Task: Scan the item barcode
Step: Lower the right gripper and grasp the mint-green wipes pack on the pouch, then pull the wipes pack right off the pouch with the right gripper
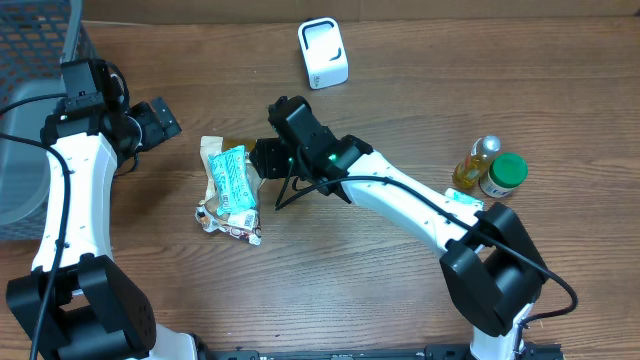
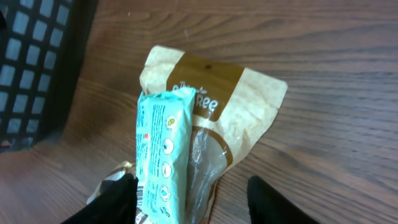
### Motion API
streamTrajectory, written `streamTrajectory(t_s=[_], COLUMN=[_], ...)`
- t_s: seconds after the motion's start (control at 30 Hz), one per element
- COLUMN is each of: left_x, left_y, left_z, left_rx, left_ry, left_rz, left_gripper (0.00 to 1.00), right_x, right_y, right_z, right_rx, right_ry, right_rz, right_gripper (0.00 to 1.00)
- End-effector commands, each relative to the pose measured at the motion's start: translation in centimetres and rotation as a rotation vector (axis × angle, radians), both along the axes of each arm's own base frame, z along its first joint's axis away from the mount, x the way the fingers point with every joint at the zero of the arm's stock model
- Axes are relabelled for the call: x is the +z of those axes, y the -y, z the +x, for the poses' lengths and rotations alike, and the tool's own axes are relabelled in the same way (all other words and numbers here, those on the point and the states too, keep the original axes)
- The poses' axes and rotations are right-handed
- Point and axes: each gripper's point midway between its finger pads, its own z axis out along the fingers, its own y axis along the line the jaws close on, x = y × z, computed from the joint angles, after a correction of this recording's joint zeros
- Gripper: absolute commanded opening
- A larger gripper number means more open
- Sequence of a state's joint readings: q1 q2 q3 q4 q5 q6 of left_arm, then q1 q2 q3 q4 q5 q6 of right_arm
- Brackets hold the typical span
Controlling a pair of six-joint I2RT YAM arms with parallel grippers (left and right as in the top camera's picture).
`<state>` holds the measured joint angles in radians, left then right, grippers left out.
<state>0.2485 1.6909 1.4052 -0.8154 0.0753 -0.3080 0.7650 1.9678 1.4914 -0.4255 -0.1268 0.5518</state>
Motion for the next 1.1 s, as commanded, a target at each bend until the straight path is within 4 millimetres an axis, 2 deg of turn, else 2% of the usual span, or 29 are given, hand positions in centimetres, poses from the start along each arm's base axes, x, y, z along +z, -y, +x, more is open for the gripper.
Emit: streamTrajectory(t_s=[0.0, 0.5, 0.63, 0.93, 1.07], left_x=[0.6, 0.6, 0.6, 0.6, 0.6], left_y=[0.2, 0.2, 0.2, 0.2, 0.2], left_z=[0.5, 0.5, 0.5, 0.5, 0.5], left_rx=[-0.002, -0.002, -0.002, -0.002, -0.002], left_ry=[0.017, 0.017, 0.017, 0.017, 0.016], left_rz=[-0.001, -0.001, -0.001, -0.001, -0.001], left_gripper=[1.00, 1.00, 1.00, 1.00, 1.00], right_x=[-0.9, -3.9, -4.7, -4.6, -5.3], right_y=[-1.7, -4.3, -4.4, -4.7, -4.7], right_z=[-1.0, -2.9, -2.9, -2.7, -2.7], right_rx=[0.054, 0.112, 0.115, 0.114, 0.115], right_ry=[-0.013, -0.028, -0.032, -0.021, -0.030], right_rz=[0.013, -0.003, -0.007, 0.004, -0.005], right_gripper=[0.48, 0.42, 0.42, 0.42, 0.42])
